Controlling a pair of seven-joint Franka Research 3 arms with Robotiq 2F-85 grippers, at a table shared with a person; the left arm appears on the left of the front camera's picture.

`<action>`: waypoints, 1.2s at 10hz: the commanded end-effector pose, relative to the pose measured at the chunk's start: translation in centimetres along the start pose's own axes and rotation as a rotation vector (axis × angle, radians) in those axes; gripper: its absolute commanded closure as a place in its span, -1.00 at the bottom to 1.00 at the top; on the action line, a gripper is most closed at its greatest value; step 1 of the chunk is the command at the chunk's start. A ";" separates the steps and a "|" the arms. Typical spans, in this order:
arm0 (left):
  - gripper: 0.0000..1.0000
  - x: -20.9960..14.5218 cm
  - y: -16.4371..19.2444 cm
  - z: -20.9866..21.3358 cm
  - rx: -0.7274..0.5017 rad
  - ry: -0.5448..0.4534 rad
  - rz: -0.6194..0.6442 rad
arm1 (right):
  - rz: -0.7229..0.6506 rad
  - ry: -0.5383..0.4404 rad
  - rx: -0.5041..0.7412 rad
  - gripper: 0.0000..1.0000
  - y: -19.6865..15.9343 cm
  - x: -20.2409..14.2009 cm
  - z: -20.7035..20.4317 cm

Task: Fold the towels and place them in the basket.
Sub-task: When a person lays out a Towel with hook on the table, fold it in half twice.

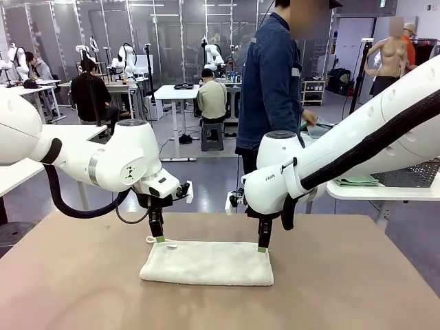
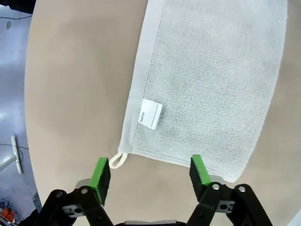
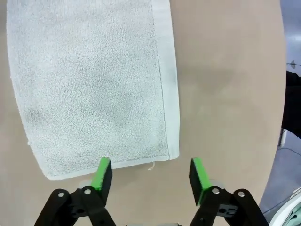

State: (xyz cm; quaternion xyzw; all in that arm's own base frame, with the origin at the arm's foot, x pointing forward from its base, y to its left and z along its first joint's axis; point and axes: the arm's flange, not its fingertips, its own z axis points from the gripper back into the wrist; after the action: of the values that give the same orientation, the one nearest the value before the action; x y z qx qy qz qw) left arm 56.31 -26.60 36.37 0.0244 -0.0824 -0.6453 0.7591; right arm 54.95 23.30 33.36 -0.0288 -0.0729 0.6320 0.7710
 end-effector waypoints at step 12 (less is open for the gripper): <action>-1.00 -3.7 -1.7 6.3 -0.018 -0.036 0.192 | -0.385 -0.066 -0.009 -1.00 2.8 -1.3 1.4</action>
State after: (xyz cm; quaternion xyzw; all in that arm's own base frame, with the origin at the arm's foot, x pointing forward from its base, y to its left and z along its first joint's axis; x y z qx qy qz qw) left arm 55.42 -24.41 40.03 0.0162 -0.0985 -0.6071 0.7884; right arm 53.70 22.98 33.99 -0.0039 -0.0817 0.5547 0.8280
